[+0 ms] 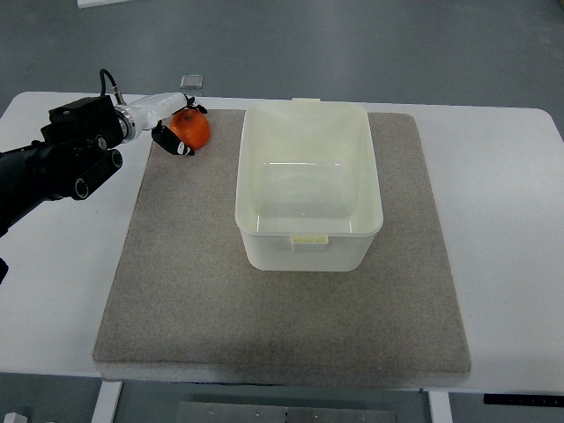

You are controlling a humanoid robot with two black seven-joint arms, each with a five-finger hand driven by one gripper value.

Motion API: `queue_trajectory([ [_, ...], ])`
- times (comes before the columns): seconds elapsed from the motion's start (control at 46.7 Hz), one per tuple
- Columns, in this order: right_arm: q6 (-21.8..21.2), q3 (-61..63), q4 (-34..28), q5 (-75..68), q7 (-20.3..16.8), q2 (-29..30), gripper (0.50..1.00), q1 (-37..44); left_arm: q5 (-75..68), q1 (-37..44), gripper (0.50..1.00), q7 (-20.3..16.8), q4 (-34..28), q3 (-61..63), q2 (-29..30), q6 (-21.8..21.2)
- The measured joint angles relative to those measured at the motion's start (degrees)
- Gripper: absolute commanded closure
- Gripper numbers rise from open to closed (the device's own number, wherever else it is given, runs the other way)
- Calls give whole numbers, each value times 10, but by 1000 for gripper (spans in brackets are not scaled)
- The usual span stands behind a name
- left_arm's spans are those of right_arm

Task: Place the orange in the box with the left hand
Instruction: 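Lift the orange with the left hand above the mat, then carry the orange over the white box and release it inside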

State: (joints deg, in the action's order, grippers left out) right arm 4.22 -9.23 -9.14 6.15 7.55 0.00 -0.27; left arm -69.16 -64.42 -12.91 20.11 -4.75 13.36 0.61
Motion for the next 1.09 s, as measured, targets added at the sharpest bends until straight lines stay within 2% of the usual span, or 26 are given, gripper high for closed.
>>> queue_trajectory([
  [0.043,0,0,0,0,0,0,568,0,0,0,900,0,0,0,0,1],
  [0.128,0,0,0,0,0,0,568,0,-1,0,1000,0,0,0,1,4],
  [0.343,0,0,0,0,0,0,568,0,3,-13,1000,0,9,-1,15,12],
  [0.471,0,0,0,0,0,0,568,0,7,-43,1000,-1,49,-13,60,59],
  [0.578,0,0,0,0,0,0,568,0,9,-64,1000,-1,110,-51,116,101],
  [0.792,0,0,0,0,0,0,568,0,7,-81,1000,-2,290,-137,224,173],
  [0.899,0,0,0,0,0,0,570,0,9,-100,1000,-1,360,-144,248,197],
  [1.092,0,0,0,0,0,0,568,0,1,-110,1000,-1,445,-154,252,242],
])
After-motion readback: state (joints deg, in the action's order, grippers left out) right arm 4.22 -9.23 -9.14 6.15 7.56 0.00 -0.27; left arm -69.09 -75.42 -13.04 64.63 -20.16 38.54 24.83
